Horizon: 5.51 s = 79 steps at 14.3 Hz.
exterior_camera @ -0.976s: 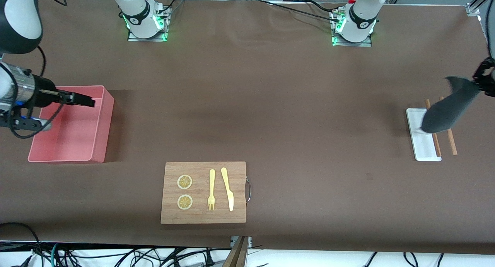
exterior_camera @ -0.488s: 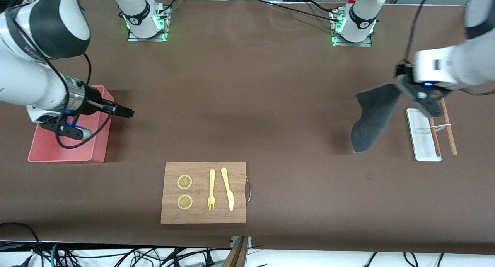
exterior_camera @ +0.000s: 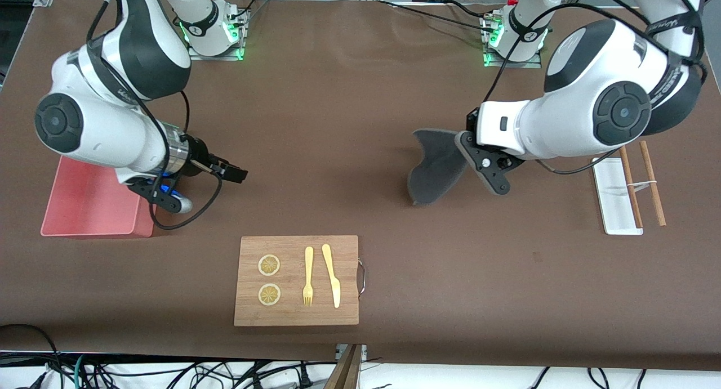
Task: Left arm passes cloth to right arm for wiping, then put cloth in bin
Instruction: 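Lift the grey cloth with the left gripper while the right gripper advances, then bring the cloth to the right gripper and grasp it there, then open the left gripper and pull it back from the cloth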
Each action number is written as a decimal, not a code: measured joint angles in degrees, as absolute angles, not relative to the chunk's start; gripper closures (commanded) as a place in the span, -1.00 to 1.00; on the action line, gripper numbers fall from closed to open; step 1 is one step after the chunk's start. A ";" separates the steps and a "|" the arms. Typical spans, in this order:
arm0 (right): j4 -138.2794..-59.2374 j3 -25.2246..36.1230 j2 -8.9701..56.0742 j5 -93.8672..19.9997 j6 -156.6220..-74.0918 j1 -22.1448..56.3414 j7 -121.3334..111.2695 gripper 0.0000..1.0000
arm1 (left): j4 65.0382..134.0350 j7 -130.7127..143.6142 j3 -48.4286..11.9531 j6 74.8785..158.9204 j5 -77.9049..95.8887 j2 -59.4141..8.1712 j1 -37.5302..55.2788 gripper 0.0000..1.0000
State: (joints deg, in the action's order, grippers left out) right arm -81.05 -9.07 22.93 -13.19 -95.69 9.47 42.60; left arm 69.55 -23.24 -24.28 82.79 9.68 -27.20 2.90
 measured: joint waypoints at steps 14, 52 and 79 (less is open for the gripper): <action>-91.06 -16.40 23.71 -27.33 -107.17 9.40 61.16 -1.00 | 63.81 -32.07 -26.13 90.13 33.41 -27.71 8.27 1.00; -97.58 -27.34 19.60 -38.02 -120.73 8.30 73.99 1.00 | 64.15 -15.90 -25.86 98.27 31.25 -29.91 10.83 1.00; -95.12 -19.91 19.63 -23.49 -101.69 6.38 55.00 1.00 | 64.07 -14.89 -25.09 93.53 22.75 -29.81 9.72 -1.00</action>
